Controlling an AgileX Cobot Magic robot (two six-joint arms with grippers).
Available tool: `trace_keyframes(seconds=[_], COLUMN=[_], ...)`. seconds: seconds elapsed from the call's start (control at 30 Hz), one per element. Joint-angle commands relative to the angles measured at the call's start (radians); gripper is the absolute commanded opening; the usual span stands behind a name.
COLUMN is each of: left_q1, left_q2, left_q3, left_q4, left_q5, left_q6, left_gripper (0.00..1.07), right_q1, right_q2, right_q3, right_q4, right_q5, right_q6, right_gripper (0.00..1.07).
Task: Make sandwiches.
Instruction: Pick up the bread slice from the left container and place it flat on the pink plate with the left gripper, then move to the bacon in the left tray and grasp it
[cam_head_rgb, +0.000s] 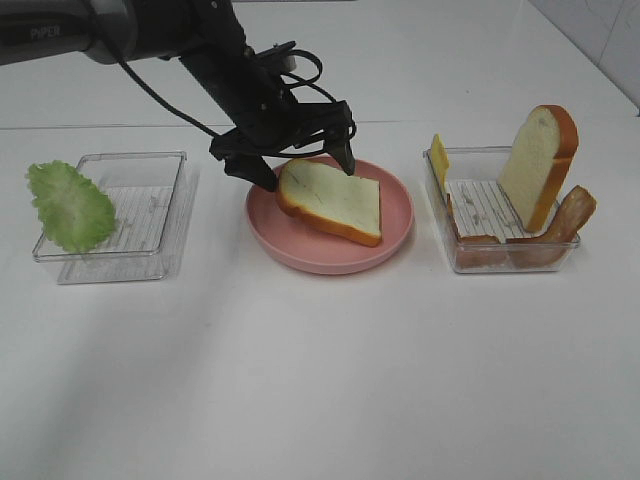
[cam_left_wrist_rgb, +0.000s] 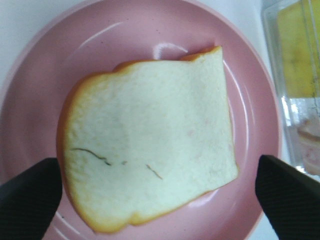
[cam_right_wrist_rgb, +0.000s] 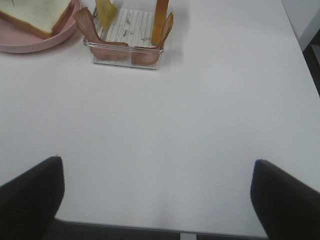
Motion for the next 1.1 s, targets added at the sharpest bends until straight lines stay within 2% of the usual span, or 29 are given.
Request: trace_keyframes(seconds=[0.03,0.07,0.1,0.13,0.2,0.27,0.43,0.57,0.9,0.97,1.0,1.03,1.1], left_q1=[-0.049,-0.049,-0.069,-0.069,-0.083,-0.086,-0.086,-0.086,-0.068,-0.051,-0.029,-0.029,0.015], left_q2=[-0.005,-0.005,-0.005,-0.005,-0.005,-0.005,-0.005,-0.013,-0.117,-0.153,-0.203,-0.203,-0.284], left_q3=[-0.075,-0.075,-0.103,-0.103,-0.148,-0.164,-0.238,-0.283,-0.263,-0.236,-0.182,-0.182,-0.08], left_q4=[0.222,0.222,0.309,0.309,0.389,0.4,0.44,0.458,0.411,0.396,0.396,0.396,0.4], left_q5=[0.085,0.085,0.124,0.124,0.185,0.21,0.331,0.422,0.422,0.422,0.422,0.422,0.422], left_q6=[-0.114,-0.114,-0.157,-0.157,-0.168,-0.167,-0.136,-0.085,-0.06,-0.05,-0.046,-0.046,-0.044], left_gripper=[1.02,1.02,1.02,1.02,1.02,1.02,1.02,1.02,1.02,1.02,1.02,1.02,1.02], right_q1=[-0.003,-0.003,-0.003,-0.003,-0.003,-0.003,-0.003,-0.003,-0.003,-0.003,-0.003,-0.003,-0.003], right_q2=[-0.033,-0.033,-0.033,-0.033,-0.033,-0.033,-0.033,-0.033,-0.033,-0.033,-0.033,-0.033,-0.033], right_q3=[0.001,0.001,0.001,0.001,0.001,0.001,0.001,0.001,0.001,0.001,0.001,0.001,0.001], right_q4=[0.003,0.003,0.003,0.003,0.003,0.003,0.003,0.003,0.003,0.003,0.003,0.003,0.003], right_q5=[-0.004,-0.004,-0.004,-0.004,-0.004,-0.004,-0.004,-0.004,-0.004,-0.004,-0.004,-0.004,-0.004], right_q6=[-0.006,-0.006,-0.006,-0.006,-0.006,-0.006,-0.006,-0.006,-0.006,-0.006,-0.006,-0.006,-0.006], right_gripper=[0.99,0.99,0.99,0.99,0.99,0.99,0.99,0.99,0.99,0.99,0.99,0.99,0.99])
